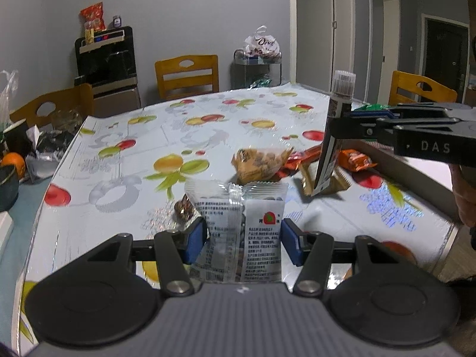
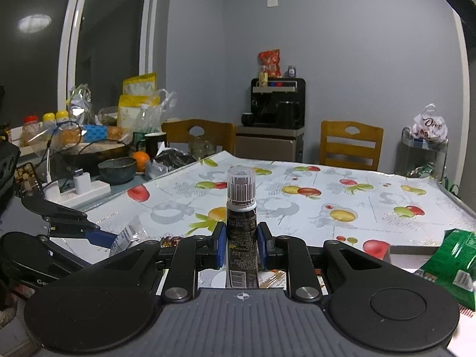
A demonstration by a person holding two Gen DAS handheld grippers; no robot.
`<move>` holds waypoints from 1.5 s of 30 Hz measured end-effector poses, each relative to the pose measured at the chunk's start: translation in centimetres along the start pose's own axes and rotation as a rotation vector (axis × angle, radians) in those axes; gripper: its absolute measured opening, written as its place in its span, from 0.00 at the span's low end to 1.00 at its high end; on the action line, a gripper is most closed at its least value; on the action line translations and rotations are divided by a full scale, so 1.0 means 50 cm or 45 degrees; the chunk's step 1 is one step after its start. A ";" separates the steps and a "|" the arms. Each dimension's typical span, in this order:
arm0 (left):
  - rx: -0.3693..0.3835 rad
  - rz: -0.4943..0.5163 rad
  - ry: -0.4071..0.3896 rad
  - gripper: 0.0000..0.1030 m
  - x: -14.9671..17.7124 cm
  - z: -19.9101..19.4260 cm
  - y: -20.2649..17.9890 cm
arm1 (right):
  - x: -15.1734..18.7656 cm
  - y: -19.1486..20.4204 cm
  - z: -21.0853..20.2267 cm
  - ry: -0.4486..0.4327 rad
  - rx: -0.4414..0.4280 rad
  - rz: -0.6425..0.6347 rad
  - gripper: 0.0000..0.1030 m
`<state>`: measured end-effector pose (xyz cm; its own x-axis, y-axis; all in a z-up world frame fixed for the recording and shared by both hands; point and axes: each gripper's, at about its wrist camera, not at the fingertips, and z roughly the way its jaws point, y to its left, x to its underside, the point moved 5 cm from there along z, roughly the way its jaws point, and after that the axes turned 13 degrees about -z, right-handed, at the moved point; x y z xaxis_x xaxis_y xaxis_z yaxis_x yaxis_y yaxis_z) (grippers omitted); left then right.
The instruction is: Organize snacks
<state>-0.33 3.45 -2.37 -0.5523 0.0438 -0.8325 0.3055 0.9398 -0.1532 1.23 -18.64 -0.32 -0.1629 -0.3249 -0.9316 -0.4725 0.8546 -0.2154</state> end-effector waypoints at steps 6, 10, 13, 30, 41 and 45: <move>-0.003 0.002 -0.023 0.47 -0.017 0.002 -0.022 | 0.000 -0.027 -0.021 -0.017 0.025 0.018 0.23; -0.003 0.019 -0.026 0.47 -0.025 0.003 -0.037 | -0.001 -0.045 -0.039 -0.032 0.037 0.022 0.23; 0.002 0.039 -0.041 0.47 -0.036 -0.002 -0.054 | -0.005 -0.056 -0.052 -0.053 0.047 0.025 0.23; 0.060 0.106 0.010 0.08 -0.061 0.034 -0.134 | -0.008 -0.124 -0.098 -0.089 0.118 0.057 0.22; 0.062 0.036 0.089 0.73 -0.044 0.081 -0.122 | -0.003 -0.132 -0.098 -0.080 0.114 0.077 0.23; 0.045 0.109 0.105 0.84 -0.029 0.108 -0.144 | 0.002 -0.132 -0.101 -0.074 0.117 0.084 0.22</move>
<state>2.49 -5.20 -2.94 -0.5845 0.1523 -0.7969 0.3805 0.9190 -0.1035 -0.02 -26.37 2.48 -0.1390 -0.2451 -0.9595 -0.3808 0.9076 -0.1767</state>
